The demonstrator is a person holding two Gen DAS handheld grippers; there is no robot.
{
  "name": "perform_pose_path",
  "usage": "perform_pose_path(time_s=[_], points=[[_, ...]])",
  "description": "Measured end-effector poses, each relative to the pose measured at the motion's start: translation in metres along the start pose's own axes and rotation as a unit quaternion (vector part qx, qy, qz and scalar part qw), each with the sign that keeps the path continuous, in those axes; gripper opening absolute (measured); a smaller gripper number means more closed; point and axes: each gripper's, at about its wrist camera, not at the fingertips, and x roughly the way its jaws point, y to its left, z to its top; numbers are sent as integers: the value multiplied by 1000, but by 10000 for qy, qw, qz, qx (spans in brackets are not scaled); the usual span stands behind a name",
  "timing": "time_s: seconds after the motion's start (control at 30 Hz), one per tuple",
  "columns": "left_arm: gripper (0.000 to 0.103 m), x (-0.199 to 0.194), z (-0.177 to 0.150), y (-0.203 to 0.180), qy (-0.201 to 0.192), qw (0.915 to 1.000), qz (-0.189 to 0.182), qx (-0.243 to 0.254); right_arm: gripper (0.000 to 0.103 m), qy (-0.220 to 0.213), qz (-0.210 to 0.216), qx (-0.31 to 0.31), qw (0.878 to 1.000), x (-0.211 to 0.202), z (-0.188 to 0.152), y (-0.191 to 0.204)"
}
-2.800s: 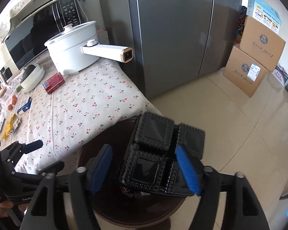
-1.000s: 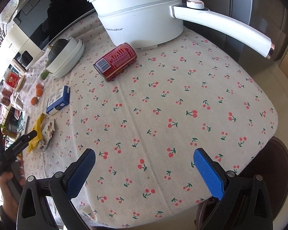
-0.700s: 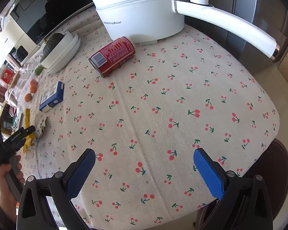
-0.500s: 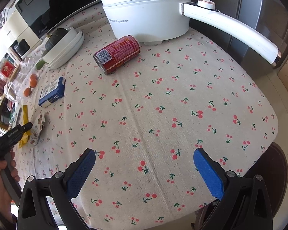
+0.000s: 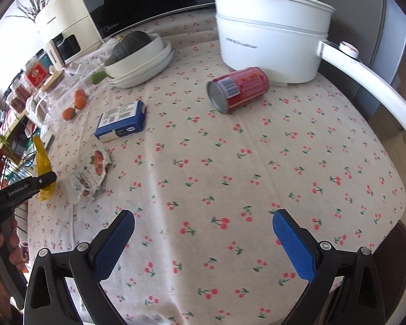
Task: Collect trash
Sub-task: 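Grasp the yellow bread package with the left gripper, then grasp the nut snack bag with the right gripper while the left gripper holds the yellow package, then lift the yellow package and snack bag off the table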
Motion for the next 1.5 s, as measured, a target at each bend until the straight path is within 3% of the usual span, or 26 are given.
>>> perform_pose_path(time_s=[0.27,0.6,0.83,0.97,1.07,1.13,1.23,1.43,1.5], points=[[21,-24,-9,23,-96,9997,-211,93,103,-5,315,-240,9992,31,1,75],[21,-35,-13,36,-225,9995,22,230,103,-117,543,-100,9984,69,13,126],[17,-33,-13,38,-240,9993,144,257,103,-219,315,-51,9993,93,16,142],[16,-33,-13,39,-250,9990,182,328,101,-335,-71,-386,9987,104,7,155],[15,-34,-14,38,-249,9989,171,354,84,-517,-225,-703,9959,104,2,163],[15,-35,-14,39,-238,9991,119,327,61,-551,-113,-808,9951,101,2,166],[13,-37,-14,42,-207,9995,-52,218,36,-487,126,-926,9944,96,1,168],[10,-42,-15,36,-206,9993,-265,183,18,-482,263,-1046,9930,83,0,162],[9,-44,-15,33,-216,9991,-307,191,18,-530,262,-1053,9927,76,0,157]])
